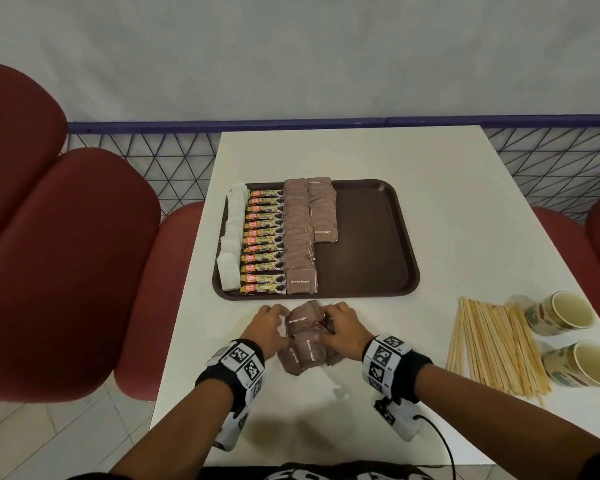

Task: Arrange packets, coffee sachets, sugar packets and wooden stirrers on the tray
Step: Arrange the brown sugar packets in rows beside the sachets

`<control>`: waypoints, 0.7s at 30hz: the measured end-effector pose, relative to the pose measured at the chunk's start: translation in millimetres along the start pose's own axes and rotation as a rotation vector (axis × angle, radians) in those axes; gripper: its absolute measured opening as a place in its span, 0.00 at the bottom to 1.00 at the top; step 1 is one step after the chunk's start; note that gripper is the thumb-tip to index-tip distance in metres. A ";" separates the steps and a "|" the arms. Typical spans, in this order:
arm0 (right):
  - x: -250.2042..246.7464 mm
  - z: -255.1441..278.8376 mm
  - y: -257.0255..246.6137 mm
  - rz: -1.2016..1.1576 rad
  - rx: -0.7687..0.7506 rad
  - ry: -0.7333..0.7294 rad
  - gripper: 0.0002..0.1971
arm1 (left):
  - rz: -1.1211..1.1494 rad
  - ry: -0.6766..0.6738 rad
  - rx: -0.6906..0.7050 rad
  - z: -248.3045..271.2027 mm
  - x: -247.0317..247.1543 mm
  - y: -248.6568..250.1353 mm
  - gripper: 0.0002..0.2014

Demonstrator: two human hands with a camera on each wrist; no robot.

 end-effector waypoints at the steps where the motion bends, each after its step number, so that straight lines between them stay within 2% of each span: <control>1: 0.9 2.5 -0.5 0.006 -0.010 0.006 0.43 | -0.005 0.003 0.003 0.3 0.9 -0.1 0.26; 4: 6.2 5.7 -1.8 0.090 -0.022 0.032 0.52 | -0.010 0.013 0.011 0.8 2.5 0.8 0.23; 8: 13.3 -1.7 -6.5 0.263 -0.019 0.066 0.54 | -0.015 -0.009 0.023 1.2 5.1 6.2 0.15; 11: 15.7 -6.2 -8.8 0.259 -0.004 0.031 0.52 | 0.046 -0.003 0.003 1.6 5.6 4.8 0.12; 14: 16.4 -8.2 -11.6 0.322 -0.009 -0.012 0.47 | 0.155 0.016 -0.020 3.9 5.3 1.7 0.14; 19: 18.0 -7.0 -23.5 0.446 0.016 0.063 0.35 | 0.253 0.040 0.004 8.2 4.6 3.5 0.15; 21: 19.8 -8.9 -27.2 0.409 0.000 0.015 0.32 | 0.298 0.055 0.026 9.5 4.2 1.8 0.16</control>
Point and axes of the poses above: each hand's wrist, its own z-axis away from the middle knuckle, its own x-axis out of the palm, y = z × x, the point moved 3 cm from there along -z, towards the middle knuckle, and after that the axes turned 4 degrees about -y, right-handed, at the moved point
